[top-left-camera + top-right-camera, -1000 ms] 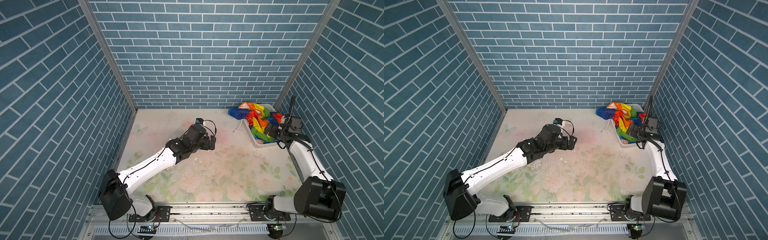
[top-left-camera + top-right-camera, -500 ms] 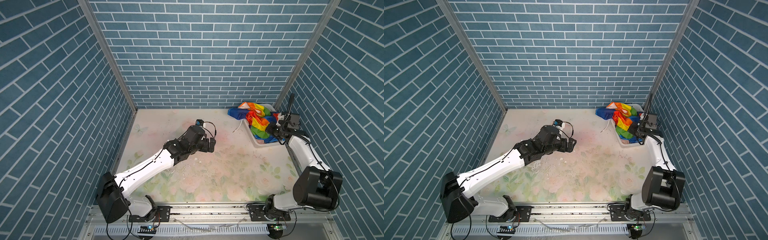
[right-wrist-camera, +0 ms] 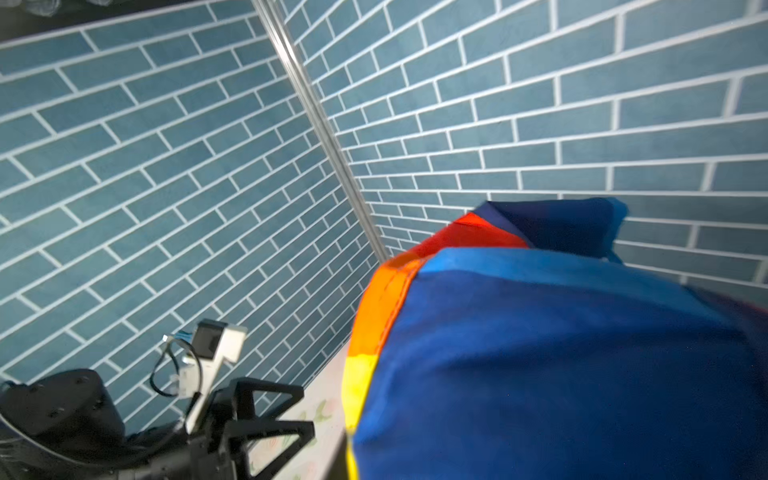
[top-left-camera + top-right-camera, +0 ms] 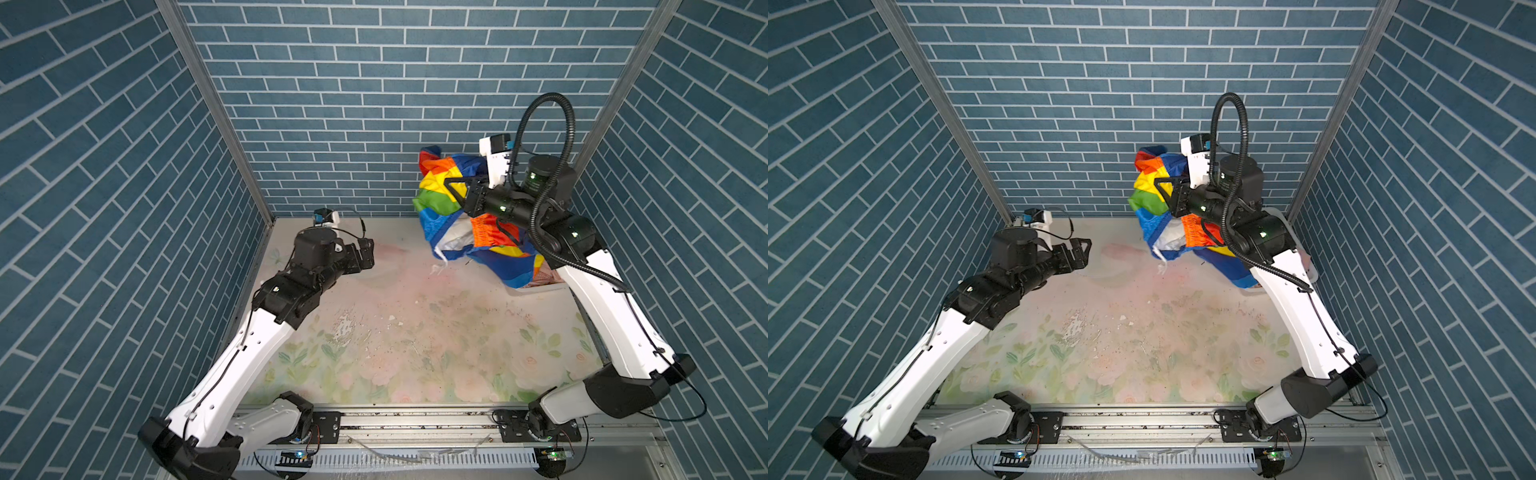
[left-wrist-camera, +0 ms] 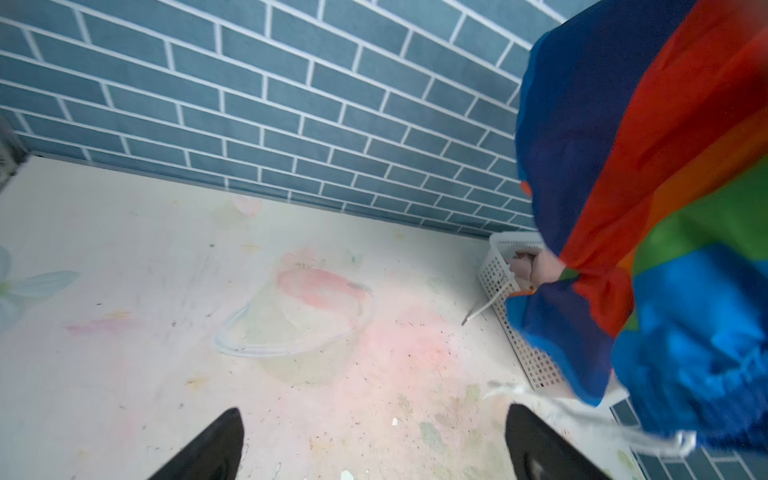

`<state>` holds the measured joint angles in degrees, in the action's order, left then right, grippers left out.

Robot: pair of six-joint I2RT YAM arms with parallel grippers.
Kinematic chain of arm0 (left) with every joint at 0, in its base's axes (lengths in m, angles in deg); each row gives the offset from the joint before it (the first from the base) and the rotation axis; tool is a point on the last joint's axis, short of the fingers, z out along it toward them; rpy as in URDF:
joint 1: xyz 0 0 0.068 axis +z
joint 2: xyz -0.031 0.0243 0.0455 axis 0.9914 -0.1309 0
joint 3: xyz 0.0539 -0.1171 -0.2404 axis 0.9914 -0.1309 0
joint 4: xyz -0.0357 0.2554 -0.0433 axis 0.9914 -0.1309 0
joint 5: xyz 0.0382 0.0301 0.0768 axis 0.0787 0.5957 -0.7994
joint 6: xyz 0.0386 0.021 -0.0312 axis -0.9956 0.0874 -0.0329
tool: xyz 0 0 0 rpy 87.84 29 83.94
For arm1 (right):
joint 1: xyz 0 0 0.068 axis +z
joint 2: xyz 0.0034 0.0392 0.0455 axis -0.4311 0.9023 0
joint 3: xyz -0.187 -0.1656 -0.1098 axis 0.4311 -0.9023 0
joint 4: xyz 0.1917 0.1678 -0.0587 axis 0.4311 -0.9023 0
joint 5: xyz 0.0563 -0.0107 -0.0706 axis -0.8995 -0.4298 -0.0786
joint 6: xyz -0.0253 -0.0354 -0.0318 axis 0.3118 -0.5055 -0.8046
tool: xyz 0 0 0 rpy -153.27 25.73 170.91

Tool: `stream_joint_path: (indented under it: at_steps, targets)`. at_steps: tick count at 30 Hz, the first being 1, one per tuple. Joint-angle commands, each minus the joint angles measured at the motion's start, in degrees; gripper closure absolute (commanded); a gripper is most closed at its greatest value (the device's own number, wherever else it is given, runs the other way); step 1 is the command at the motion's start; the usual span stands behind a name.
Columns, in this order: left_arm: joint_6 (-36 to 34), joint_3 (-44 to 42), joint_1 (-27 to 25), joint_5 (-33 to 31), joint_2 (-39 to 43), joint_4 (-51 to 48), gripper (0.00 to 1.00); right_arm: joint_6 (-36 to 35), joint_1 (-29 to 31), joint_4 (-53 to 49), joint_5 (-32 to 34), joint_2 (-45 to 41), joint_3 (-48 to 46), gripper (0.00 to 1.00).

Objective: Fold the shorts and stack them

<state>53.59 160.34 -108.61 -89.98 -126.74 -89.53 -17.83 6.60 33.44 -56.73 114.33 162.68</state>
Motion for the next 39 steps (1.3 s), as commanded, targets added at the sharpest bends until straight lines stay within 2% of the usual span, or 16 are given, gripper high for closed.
stream_joint_path:
  at_steps: [1, 2, 3, 5, 8, 11, 16, 20, 24, 31, 35, 39]
  targets:
    - [0.7, -3.0, 1.4, 2.5, 1.8, -3.4, 0.0, 4.5, -1.1, -7.4, -1.1, 14.1, -3.6, 0.23]
    - [0.9, -3.5, 1.6, 3.0, 1.9, -3.9, 0.0, 4.9, -1.0, -8.1, -1.7, 16.5, -4.0, 0.1]
    - [1.0, -4.0, 1.8, 3.7, 1.7, -4.6, 0.0, 5.4, -0.7, -9.1, -2.8, 18.9, -4.0, 0.02]
    - [1.2, -4.9, 2.0, 5.3, 1.2, -6.0, 0.0, 5.6, 0.0, -10.1, -4.4, 21.0, -4.5, 0.02]
    - [1.4, -6.7, 2.4, 7.0, 0.7, -7.1, 0.01, 4.6, 1.0, -9.3, -4.3, 18.9, -7.8, 0.01]
    - [2.5, -9.4, 2.4, 10.5, 0.1, -5.0, 0.0, 3.7, 0.9, -8.5, -4.1, 14.0, -13.5, 0.01]
    - [7.6, -13.9, 1.9, 19.5, -3.4, 0.4, 0.01, 3.3, -1.4, -6.4, 0.4, 2.6, -27.2, 0.01]
    - [13.3, -17.6, -2.4, 20.2, -7.5, 8.2, 0.0, 5.1, -6.3, -4.0, 3.9, -6.9, -40.1, 0.01]
    - [16.4, -12.0, -5.3, 19.5, -16.4, 9.7, 0.0, 4.4, -7.8, -4.0, 6.6, -13.4, -49.2, 0.01]
    - [22.4, 3.1, -6.9, 22.7, -34.8, 8.7, 0.01, 5.6, -8.4, 0.3, 8.9, -21.8, -63.4, 0.01]
    - [25.2, 10.2, -8.3, 24.2, -43.0, 8.7, 0.01, 6.5, -8.6, 2.3, 9.3, -23.9, -67.7, 0.01]
    - [24.7, 16.4, -8.4, 24.3, -50.0, 4.8, 0.0, 6.0, -8.9, 3.2, 10.1, -25.3, -70.1, 0.01]
